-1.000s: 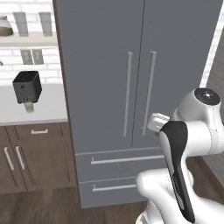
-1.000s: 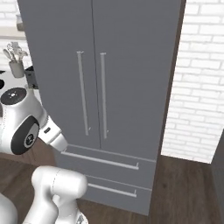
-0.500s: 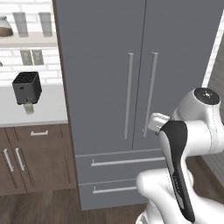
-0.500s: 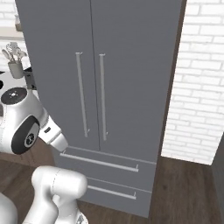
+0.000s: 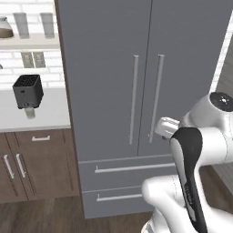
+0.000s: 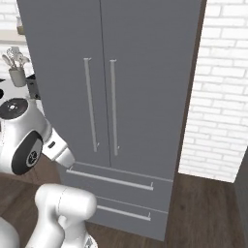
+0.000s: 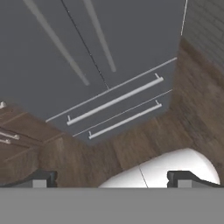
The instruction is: Grab a lemon wedge from the fridge and one ice cube from the ice bowl, and put them in the glass of lemonade.
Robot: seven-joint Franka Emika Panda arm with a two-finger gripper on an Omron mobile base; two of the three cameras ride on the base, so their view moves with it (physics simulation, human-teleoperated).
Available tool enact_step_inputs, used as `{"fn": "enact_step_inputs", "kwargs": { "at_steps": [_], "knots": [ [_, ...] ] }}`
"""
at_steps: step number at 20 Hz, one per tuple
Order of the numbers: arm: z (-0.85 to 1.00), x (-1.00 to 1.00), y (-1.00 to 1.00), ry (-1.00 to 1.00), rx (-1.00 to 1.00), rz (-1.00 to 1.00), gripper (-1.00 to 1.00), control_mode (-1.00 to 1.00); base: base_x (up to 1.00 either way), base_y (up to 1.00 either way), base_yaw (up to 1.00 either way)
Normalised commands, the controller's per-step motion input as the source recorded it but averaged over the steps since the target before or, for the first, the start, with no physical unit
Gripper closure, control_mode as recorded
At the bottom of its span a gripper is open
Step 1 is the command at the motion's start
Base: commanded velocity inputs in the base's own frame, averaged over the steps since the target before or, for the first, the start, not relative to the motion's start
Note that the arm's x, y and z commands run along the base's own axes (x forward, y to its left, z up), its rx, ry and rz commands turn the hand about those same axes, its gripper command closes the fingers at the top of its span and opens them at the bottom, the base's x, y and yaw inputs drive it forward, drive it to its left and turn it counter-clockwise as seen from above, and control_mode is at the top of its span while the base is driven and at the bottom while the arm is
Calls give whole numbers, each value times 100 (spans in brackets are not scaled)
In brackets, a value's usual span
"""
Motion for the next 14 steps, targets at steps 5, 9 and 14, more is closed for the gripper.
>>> {"fn": "enact_step_inputs", "kwargs": {
  "at_steps": [5, 9, 14],
  "knots": [
    [95, -34, 28, -50, -19, 22, -100, -100, 0, 0, 0],
    [100, 16, 18, -12, -26, 27, -100, -100, 0, 0, 0],
    [24, 16, -7, -7, -4, 5, -100, -100, 0, 0, 0]
  ]
}}
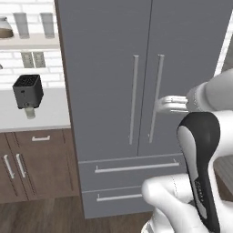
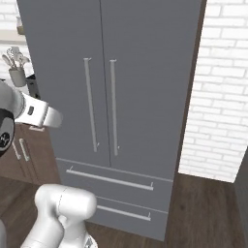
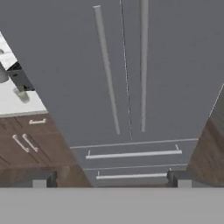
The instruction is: Grab a lemon wedge from the fridge and one ice cube from the ice bowl, and put them in the glass of lemonade.
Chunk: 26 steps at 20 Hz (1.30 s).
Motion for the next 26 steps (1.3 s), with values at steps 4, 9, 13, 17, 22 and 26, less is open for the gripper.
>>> {"fn": "enact_step_inputs", "kwargs": {
  "at_steps": [4, 9, 13, 17, 22, 26],
  "knots": [
    [-3, 91, -25, 0, 1, -22, -100, -100, 0, 0, 0],
    [-4, 100, -48, 7, 0, -22, -100, -100, 0, 0, 0],
    [-5, 51, -92, 0, 8, -5, -100, -100, 0, 0, 0],
    [-3, 24, -51, 0, 3, 0, -100, -100, 0, 0, 0],
    [-26, 64, 4, 0, -2, 0, -100, -100, 0, 0, 0],
    [-33, 82, 21, 0, 0, 0, -100, -100, 0, 0, 0]
  ]
}}
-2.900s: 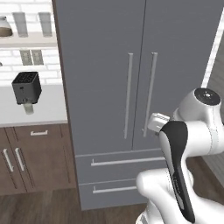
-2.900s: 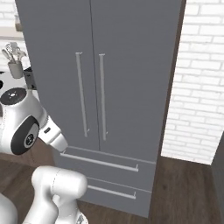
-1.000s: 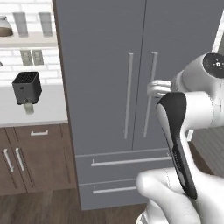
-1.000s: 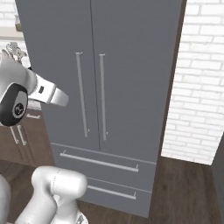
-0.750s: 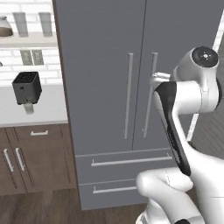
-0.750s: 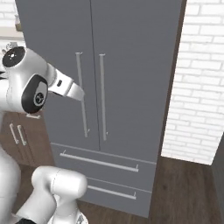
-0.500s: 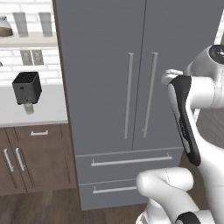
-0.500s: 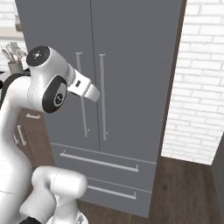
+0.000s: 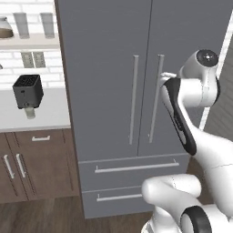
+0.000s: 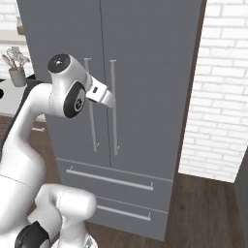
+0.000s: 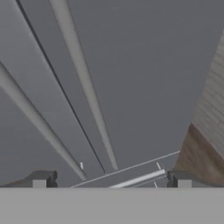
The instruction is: Grab a lemon wedge from the fridge and one ice cube from the ice bowl, and put them in the glass of lemonade.
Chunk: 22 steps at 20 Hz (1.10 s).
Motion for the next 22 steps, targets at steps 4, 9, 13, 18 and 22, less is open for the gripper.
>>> {"fn": "enact_step_inputs", "kwargs": {
  "at_steps": [4, 9, 13, 18, 22],
  "knots": [
    [-16, 55, 14, 9, 0, 4, -100, -100, 0, 0, 0],
    [-1, 35, 0, 3, 0, 3, -100, -100, 0, 0, 0],
    [-17, 31, -3, 1, 0, 8, -100, -100, 0, 0, 0],
    [-28, 38, -10, 0, 0, 7, -100, -100, 0, 0, 0],
    [-8, 31, -35, 0, -5, 1, -100, -100, 0, 0, 0]
  ]
}}
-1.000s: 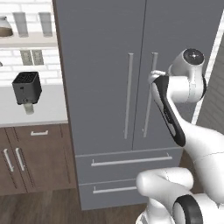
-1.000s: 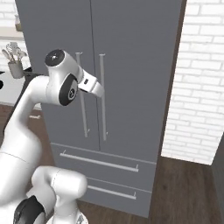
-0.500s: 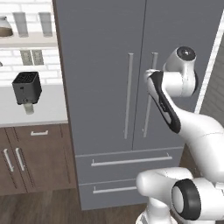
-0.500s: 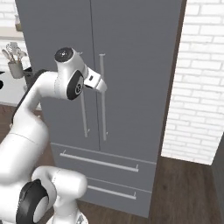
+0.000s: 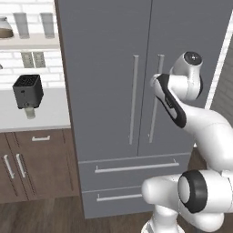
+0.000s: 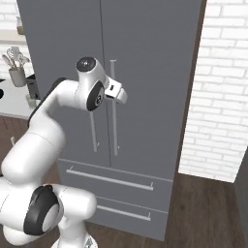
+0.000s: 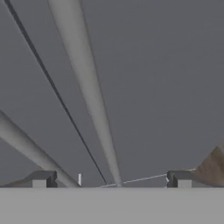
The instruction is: Grab a lemon wedge from the fridge and one ice cube from the ice bowl, and put them in the glass of lemonade.
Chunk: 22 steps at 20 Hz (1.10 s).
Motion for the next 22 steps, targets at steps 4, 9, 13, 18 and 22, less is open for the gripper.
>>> {"fn": "enact_step_inputs", "kwargs": {
  "at_steps": [4, 9, 13, 18, 22],
  "knots": [
    [-20, 28, -10, 0, -7, 0, -100, -100, 0, 0, 0],
    [-14, 25, 0, 0, -4, 0, -100, -100, 0, 0, 0],
    [-1, 13, 6, -3, -1, 0, -100, -100, 0, 0, 0],
    [-13, 20, 9, -6, 0, 0, -100, -100, 0, 0, 0],
    [-32, 35, 1, 0, 0, 0, -100, -100, 0, 0, 0]
  ]
}}
